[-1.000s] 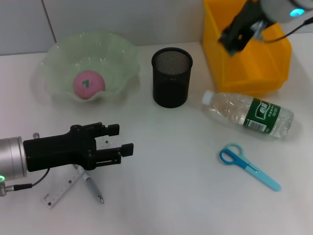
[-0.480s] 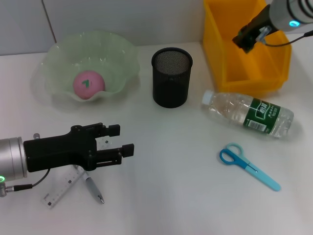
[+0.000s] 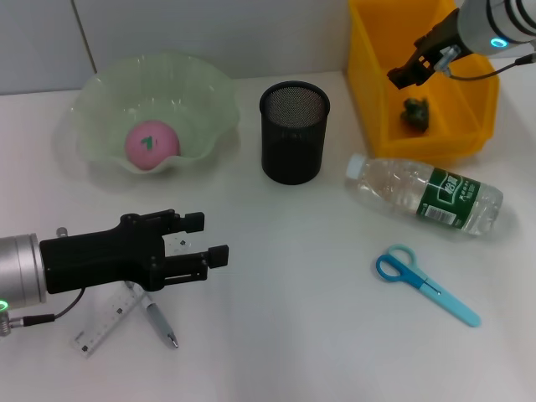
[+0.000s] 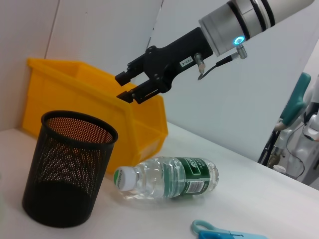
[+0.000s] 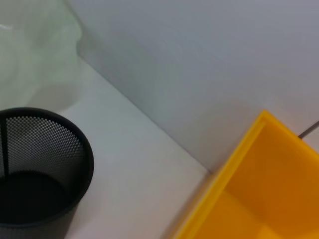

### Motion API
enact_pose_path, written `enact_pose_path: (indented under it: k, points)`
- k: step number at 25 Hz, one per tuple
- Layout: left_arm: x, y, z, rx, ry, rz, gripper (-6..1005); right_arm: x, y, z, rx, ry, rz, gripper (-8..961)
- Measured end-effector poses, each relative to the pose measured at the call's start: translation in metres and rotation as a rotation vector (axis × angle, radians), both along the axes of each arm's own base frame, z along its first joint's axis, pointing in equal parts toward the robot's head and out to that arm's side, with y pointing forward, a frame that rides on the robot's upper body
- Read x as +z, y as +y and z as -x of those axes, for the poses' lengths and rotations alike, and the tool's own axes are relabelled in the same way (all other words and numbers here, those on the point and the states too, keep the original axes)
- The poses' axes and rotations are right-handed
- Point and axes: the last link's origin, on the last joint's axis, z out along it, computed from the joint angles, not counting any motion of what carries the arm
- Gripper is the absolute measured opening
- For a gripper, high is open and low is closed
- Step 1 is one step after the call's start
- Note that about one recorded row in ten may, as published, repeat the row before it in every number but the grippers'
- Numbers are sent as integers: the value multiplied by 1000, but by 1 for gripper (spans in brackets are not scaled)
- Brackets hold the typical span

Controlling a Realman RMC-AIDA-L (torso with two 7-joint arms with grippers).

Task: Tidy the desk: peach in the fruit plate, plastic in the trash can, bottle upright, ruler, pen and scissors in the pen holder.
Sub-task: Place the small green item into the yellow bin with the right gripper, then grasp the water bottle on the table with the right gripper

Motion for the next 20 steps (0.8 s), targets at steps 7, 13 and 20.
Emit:
enact_pose_path:
  k: [7, 13, 20]
  points:
    - [0, 1, 0, -1, 1, -1, 752, 35, -33, 18, -15, 124, 57, 610]
    - [0, 1, -1, -3, 0, -1, 751, 52, -58, 27, -29, 109, 165, 631]
    - [0, 1, -2, -5, -1, 0, 751, 55, -69, 23, -97, 52, 234, 656]
